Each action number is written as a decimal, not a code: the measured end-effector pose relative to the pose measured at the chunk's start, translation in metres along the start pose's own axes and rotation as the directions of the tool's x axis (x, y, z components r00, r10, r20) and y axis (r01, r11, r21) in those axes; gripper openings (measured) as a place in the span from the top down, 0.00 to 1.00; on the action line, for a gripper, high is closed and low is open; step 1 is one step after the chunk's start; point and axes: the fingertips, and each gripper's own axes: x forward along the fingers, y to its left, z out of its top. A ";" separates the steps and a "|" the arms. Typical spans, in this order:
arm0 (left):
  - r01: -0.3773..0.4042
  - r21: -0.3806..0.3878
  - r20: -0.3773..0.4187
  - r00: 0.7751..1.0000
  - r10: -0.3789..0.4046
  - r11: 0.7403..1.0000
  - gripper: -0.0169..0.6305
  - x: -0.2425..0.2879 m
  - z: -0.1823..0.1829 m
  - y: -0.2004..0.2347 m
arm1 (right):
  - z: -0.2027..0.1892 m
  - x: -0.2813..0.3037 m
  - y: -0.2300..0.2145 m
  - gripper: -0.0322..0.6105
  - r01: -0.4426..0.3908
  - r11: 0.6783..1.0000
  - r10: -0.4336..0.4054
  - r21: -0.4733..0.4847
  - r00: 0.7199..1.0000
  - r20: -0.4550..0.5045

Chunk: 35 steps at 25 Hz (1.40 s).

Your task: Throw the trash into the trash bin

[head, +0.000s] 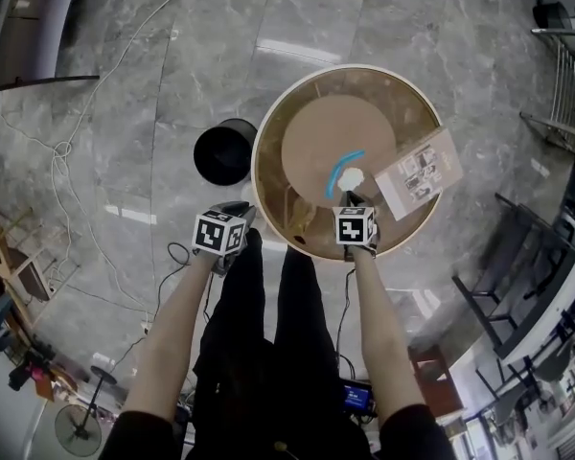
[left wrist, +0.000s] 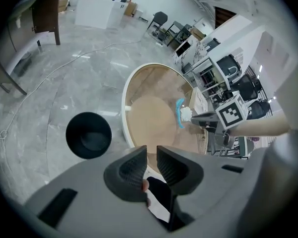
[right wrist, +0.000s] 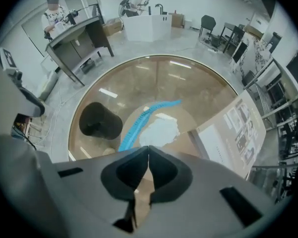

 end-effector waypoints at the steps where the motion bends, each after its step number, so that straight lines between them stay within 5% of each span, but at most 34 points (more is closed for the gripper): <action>1: 0.001 -0.004 -0.004 1.000 -0.001 1.000 0.88 0.000 -0.003 -0.001 | 0.004 -0.006 0.007 0.94 -0.012 1.000 0.012 -0.002 1.000 0.018; 6: 0.019 -0.038 -0.004 1.000 -0.019 0.999 0.88 -0.006 -0.023 -0.004 | 0.033 -0.031 0.057 0.94 -0.072 0.987 0.088 -0.144 0.990 0.112; 10: 0.007 -0.104 0.012 1.000 -0.006 0.995 0.88 -0.021 -0.045 0.010 | 0.058 -0.034 0.113 0.94 -0.143 0.947 0.182 -0.289 0.977 0.113; 18: -0.061 -0.283 0.070 0.994 0.084 0.957 0.88 -0.066 -0.103 0.080 | 0.102 -0.032 0.270 0.94 -0.283 0.754 0.388 -0.593 0.920 0.054; 22: -0.090 -0.376 0.088 0.987 0.133 0.922 0.88 -0.087 -0.129 0.106 | 0.113 -0.037 0.312 0.85 -0.297 0.707 0.388 -0.641 0.922 0.001; 27: -0.087 -0.416 0.097 0.985 0.140 0.905 0.88 -0.093 -0.140 0.108 | 0.120 -0.055 0.303 0.94 -0.293 0.746 0.402 -0.598 0.914 0.055; 32: -0.071 -0.338 0.119 0.986 0.117 0.939 0.89 -0.084 -0.116 0.082 | 0.116 -0.090 0.251 0.95 -0.244 0.814 0.377 -0.527 0.912 0.161; 35: -0.086 -0.243 0.203 0.970 0.137 0.966 0.94 -0.097 -0.082 0.064 | 0.115 -0.133 0.223 0.95 -0.220 0.863 0.364 -0.455 0.896 0.255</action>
